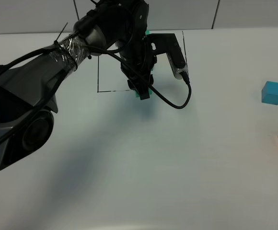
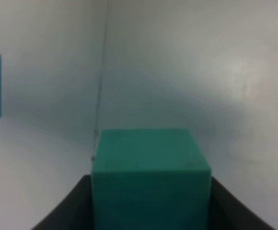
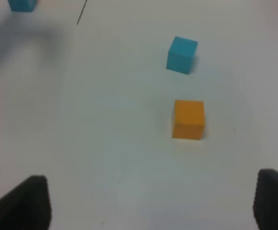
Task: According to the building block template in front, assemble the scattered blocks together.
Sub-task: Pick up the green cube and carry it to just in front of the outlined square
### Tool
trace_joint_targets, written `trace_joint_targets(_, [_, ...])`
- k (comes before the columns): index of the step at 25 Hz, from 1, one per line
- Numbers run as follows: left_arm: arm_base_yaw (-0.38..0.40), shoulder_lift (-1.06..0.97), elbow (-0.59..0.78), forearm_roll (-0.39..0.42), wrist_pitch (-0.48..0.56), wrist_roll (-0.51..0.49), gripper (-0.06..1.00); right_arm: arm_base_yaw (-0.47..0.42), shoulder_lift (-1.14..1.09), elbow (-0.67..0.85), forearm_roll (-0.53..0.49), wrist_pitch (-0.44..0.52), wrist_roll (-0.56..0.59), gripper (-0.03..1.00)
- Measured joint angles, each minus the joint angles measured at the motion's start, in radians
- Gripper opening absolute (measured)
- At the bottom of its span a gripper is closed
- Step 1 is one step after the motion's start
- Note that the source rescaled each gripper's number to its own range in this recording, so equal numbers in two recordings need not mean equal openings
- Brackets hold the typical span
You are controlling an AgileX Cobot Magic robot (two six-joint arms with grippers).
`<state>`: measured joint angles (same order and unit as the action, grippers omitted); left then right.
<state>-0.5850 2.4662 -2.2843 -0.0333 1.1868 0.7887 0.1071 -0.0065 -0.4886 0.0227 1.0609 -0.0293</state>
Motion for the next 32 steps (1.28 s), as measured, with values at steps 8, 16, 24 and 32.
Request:
trace_joint_targets(8, [0.0,0.051,-0.016,-0.04,0.0,0.102,0.0,0.0,0.0,0.0,0.0,0.0,0.001,0.73])
trace_joint_targets(16, [0.0,0.08,-0.016,-0.046,-0.004,0.14,0.0,0.0,0.0,0.0,0.0,0.0,0.012,0.73])
trace_joint_targets(24, [0.0,0.104,-0.019,-0.045,-0.021,0.188,0.0,0.0,0.0,0.0,0.0,0.0,0.016,0.73])
trace_joint_targets(32, [0.0,0.117,-0.028,-0.045,-0.024,0.186,0.0,0.0,0.0,0.0,0.0,0.0,0.016,0.72])
